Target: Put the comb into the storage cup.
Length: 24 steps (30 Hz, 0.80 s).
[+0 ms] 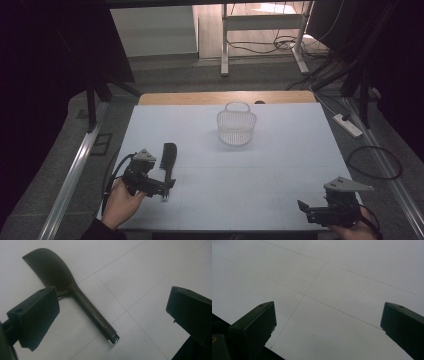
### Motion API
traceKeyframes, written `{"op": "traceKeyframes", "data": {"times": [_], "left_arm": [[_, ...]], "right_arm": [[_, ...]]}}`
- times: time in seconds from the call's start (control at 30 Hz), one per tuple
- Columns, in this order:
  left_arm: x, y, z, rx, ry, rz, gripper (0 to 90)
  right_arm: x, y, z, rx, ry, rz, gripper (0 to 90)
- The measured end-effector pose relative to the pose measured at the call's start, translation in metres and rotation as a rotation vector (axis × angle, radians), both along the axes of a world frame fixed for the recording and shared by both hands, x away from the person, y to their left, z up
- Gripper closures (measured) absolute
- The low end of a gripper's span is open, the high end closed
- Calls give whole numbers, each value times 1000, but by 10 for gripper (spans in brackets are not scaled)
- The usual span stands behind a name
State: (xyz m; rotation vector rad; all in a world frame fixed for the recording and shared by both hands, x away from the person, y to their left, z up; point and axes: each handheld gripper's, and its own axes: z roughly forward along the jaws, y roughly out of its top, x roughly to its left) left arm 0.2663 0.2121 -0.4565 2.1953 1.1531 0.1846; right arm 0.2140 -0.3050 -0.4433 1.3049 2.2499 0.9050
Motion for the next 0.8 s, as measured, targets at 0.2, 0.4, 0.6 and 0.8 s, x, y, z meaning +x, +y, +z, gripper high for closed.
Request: {"op": "traceKeyframes", "data": {"times": [0.2,0.4,0.6,0.8], "left_arm": [[8,-5,0,0,14,-3,0],[14,-8,-1,3,24,-10,0],[19,-12,-2,25,22,-21,0],[25,-18,-3,41,18,-34,0]], "right_arm": [[0,0,0,-1,0,0,7],[0,0,0,-2,1,2,7],[0,0,0,-2,2,2,7],[0,0,0,-2,3,2,8]]}}
